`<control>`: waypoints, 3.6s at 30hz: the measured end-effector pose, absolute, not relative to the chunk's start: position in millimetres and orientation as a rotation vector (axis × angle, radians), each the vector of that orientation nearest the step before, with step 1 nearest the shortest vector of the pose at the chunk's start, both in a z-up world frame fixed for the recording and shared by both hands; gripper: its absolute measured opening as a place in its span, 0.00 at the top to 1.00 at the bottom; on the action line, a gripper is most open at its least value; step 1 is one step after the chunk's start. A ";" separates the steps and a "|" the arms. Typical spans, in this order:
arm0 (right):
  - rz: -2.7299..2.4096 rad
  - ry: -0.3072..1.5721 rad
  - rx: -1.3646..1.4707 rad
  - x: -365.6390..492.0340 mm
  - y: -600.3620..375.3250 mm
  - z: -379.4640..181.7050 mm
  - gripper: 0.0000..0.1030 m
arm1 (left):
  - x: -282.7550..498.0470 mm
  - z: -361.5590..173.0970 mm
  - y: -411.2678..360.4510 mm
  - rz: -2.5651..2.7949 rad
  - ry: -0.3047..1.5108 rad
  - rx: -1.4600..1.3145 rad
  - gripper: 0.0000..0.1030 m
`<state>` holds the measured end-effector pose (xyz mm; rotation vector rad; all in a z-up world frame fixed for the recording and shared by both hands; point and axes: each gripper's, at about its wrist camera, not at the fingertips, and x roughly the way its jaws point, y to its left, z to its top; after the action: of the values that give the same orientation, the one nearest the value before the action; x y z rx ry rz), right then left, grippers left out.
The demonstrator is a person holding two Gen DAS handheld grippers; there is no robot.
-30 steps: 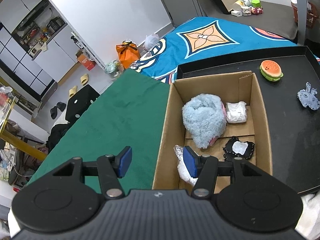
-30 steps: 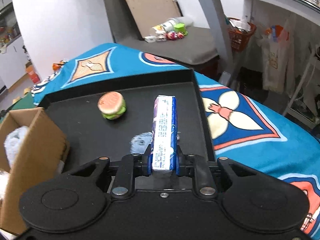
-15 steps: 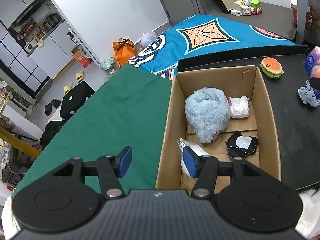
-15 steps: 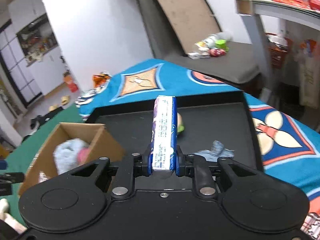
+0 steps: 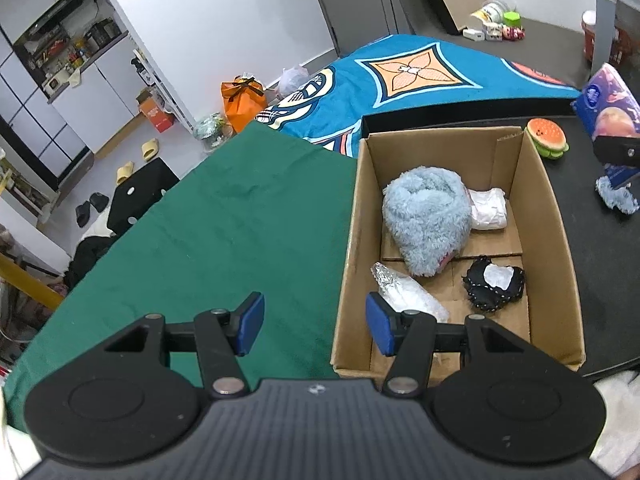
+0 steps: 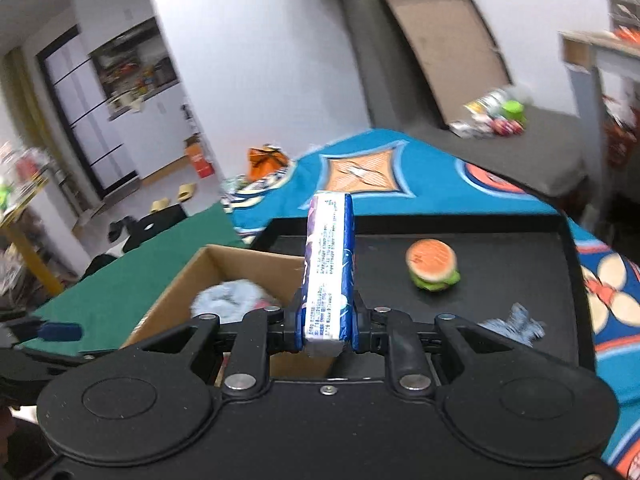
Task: Organize soft objects
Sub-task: 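Carry the tissue pack with the right gripper into the box, release, then move the right gripper to the blue denim bunny plush and close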
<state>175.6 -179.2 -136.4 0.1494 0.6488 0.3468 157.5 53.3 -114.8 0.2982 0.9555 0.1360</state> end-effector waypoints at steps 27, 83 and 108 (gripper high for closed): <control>0.589 0.781 0.019 163.1 -100.0 -148.8 0.76 | 155.0 -132.3 75.6 -0.022 0.960 0.136 0.87; 0.336 0.889 -0.126 217.0 -203.8 -175.0 0.41 | 179.8 -118.6 36.4 0.145 1.005 0.235 0.40; 0.213 0.988 -0.116 250.0 -254.3 -222.1 0.50 | 200.7 -122.4 -11.9 0.184 1.036 0.377 0.39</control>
<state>250.0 -254.2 -222.1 -0.1156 0.9877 0.2132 200.7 -11.9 -122.4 0.3771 1.0361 0.1840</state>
